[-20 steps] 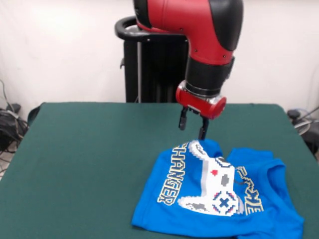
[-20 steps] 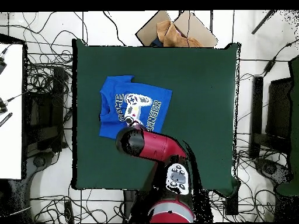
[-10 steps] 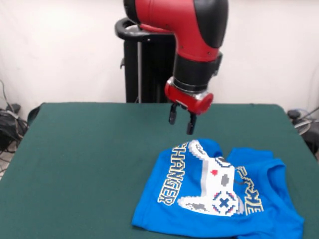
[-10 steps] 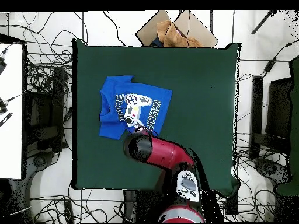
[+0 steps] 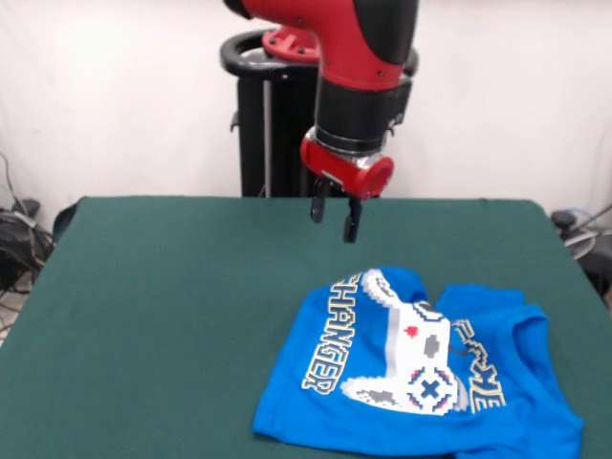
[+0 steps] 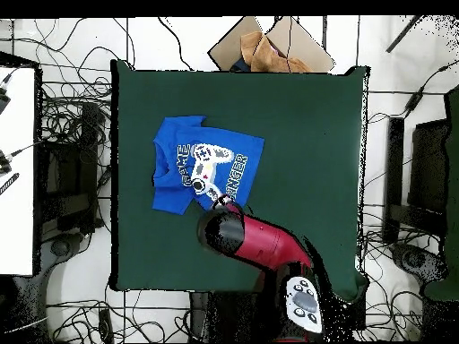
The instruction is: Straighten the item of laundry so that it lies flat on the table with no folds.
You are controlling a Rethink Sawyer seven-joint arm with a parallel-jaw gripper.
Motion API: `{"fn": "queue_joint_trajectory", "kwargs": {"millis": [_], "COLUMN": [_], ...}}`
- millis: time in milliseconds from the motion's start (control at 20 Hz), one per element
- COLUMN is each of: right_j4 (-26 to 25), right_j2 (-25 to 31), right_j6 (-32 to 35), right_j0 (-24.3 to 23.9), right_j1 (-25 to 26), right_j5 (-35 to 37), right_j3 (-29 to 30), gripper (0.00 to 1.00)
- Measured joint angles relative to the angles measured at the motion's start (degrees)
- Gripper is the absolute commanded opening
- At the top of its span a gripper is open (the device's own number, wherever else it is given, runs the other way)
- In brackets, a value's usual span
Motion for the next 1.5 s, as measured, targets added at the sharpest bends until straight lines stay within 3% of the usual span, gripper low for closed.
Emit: {"fn": "queue_joint_trajectory", "kwargs": {"millis": [1000, 1500], "right_j4": [7.3, 10.4], "right_j2": [0.4, 1.0], "right_j6": [0.0, 0.0], "right_j0": [6.7, 10.1], "right_j1": [0.7, 7.4], "right_j5": [-0.1, -8.1], "right_j3": [0.0, 0.0], "gripper": [1.00, 1.00]}}
